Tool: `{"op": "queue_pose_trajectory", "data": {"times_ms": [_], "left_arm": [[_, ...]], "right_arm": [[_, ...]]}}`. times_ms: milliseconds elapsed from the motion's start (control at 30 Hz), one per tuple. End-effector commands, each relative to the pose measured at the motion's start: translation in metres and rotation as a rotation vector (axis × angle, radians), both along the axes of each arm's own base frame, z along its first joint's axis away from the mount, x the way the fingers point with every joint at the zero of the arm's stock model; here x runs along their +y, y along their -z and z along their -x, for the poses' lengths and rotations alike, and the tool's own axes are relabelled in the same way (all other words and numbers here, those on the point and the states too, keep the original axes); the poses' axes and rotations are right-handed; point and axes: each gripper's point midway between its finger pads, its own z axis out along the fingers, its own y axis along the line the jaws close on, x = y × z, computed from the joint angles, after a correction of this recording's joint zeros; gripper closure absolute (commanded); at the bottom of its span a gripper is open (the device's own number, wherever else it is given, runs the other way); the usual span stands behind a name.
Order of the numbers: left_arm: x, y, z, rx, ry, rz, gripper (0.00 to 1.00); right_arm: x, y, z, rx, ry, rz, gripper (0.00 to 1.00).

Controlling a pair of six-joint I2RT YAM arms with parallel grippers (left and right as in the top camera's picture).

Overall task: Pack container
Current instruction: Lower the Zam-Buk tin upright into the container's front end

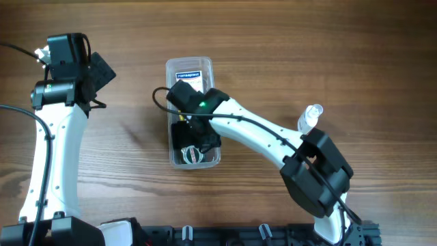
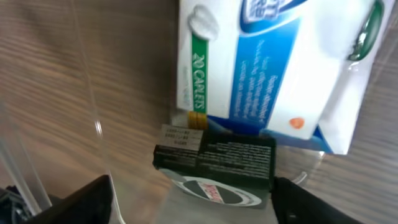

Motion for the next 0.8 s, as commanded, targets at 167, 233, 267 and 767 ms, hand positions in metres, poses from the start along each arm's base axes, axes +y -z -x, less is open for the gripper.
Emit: {"op": "queue_pose_trajectory", "data": {"times_ms": [167, 233, 267, 767], "left_arm": [[0.003, -0.009, -0.001, -0.022, -0.011, -0.009, 0.00], [0.003, -0.009, -0.001, -0.022, -0.011, -0.010, 0.00], [0.003, -0.009, -0.001, -0.022, -0.011, -0.009, 0.00], [0.003, -0.009, -0.001, -0.023, -0.011, -0.010, 0.00]], "right_arm": [[-0.021, 0.008, -0.017, -0.069, -0.033, 0.078, 0.22], [-0.026, 0.008, -0.021, -0.089, -0.028, 0.106, 0.21], [-0.029, 0.008, -0.023, -0.102, -0.025, 0.124, 0.20], [-0.016, -0.046, -0.052, -0.278, -0.080, 0.071, 0.12]]}}
